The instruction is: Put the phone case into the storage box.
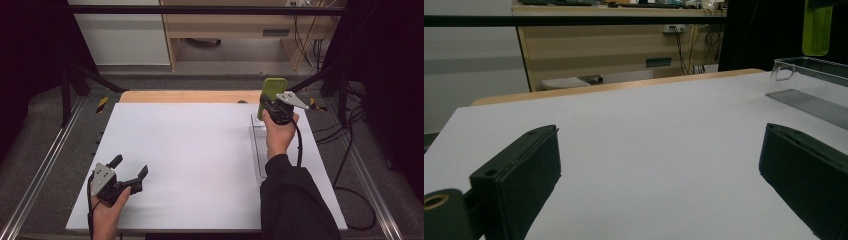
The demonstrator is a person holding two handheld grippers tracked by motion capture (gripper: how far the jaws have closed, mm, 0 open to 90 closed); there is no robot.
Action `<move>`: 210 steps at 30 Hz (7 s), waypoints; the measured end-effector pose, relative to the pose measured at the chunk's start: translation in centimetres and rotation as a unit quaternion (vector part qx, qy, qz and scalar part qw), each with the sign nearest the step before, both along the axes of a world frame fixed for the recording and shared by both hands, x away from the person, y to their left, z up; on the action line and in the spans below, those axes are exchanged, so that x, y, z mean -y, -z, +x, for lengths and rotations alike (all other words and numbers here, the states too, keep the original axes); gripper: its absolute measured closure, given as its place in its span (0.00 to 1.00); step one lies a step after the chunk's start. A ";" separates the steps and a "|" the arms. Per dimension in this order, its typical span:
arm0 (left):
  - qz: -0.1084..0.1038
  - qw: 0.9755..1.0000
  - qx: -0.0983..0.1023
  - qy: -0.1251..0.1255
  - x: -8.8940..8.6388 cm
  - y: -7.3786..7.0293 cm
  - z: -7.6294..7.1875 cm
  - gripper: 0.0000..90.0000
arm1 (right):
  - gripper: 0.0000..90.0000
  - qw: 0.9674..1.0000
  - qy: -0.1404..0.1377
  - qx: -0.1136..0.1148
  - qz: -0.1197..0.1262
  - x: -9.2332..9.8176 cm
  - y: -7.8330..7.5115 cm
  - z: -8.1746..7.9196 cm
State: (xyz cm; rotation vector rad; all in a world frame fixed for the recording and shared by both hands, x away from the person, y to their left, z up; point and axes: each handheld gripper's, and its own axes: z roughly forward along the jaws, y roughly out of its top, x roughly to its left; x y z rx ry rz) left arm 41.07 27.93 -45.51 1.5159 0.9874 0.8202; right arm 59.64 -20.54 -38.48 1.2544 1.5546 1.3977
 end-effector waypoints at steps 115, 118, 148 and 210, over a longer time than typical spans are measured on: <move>-0.006 1.000 0.008 0.008 0.3 -0.1 -0.1 0.03 | 0.98 0.996 0.023 -0.089 -0.014 -0.7 5.3 1.9; -0.005 1.000 0.008 0.008 0.3 -0.1 -0.1 0.03 | 0.98 0.995 0.023 -0.092 -0.012 -0.6 5.4 1.9; -0.003 1.000 0.008 0.012 0.4 -0.1 -0.1 0.03 | 0.98 0.994 0.018 -0.101 -0.026 -1.0 6.1 2.2; -0.002 1.000 0.009 0.015 0.6 -0.2 -0.1 0.03 | 0.95 0.993 0.001 -0.117 -0.035 -0.7 6.1 2.3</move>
